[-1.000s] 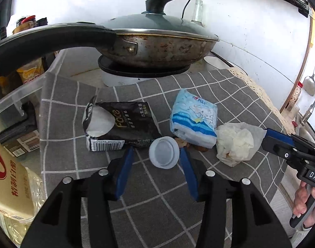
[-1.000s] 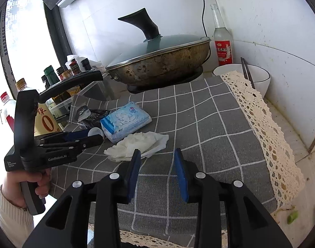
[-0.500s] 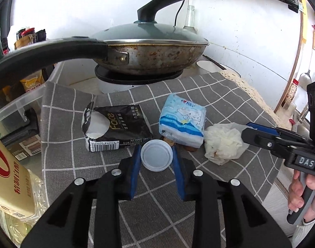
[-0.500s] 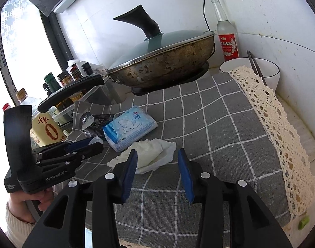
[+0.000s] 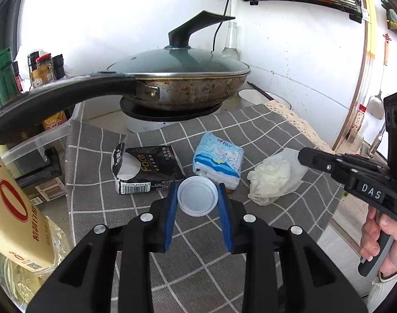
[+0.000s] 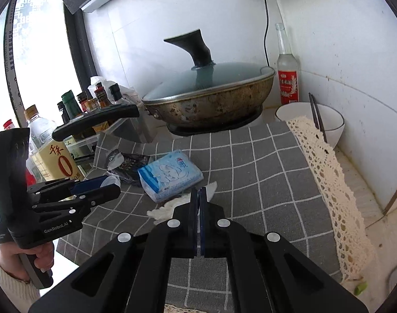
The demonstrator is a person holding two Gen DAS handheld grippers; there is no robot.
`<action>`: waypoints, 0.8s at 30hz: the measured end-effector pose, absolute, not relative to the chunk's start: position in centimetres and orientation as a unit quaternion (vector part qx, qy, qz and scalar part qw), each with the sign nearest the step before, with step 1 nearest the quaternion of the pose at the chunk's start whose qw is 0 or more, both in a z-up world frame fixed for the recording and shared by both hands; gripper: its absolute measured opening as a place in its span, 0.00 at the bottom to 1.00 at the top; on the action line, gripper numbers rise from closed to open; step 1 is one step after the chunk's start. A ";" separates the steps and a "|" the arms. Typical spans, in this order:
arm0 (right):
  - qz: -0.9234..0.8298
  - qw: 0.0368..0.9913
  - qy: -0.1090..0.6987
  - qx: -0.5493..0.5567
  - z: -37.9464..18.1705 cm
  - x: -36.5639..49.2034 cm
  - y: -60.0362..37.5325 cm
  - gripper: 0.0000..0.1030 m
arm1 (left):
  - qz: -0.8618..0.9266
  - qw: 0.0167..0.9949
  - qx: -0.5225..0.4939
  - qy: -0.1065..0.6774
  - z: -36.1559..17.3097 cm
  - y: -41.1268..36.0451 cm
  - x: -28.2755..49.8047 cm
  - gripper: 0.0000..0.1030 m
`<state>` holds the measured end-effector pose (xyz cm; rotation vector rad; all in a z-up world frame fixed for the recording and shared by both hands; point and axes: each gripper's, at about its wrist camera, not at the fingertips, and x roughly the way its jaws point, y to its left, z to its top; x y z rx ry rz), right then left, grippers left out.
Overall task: Collect trash
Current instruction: 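Grasp the white tissue with the right gripper, then carry the bottle cap down into the bin with the left gripper while the right carries the tissue, opening both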
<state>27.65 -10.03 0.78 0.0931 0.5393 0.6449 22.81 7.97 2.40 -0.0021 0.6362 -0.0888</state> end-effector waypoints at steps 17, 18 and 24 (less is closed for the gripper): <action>0.290 0.906 0.300 0.072 0.4 25.9 -12.8 0.60 | -0.074 0.952 0.007 0.297 3.6 4.2 17.2 0.31; 0.290 0.905 0.302 0.073 0.2 26.2 -12.6 0.60 | -0.073 0.952 0.008 0.297 3.6 4.3 17.3 0.31; 0.284 0.899 0.325 0.077 -0.6 28.5 -10.8 0.41 | -0.075 0.953 0.002 0.295 3.5 5.0 17.8 0.31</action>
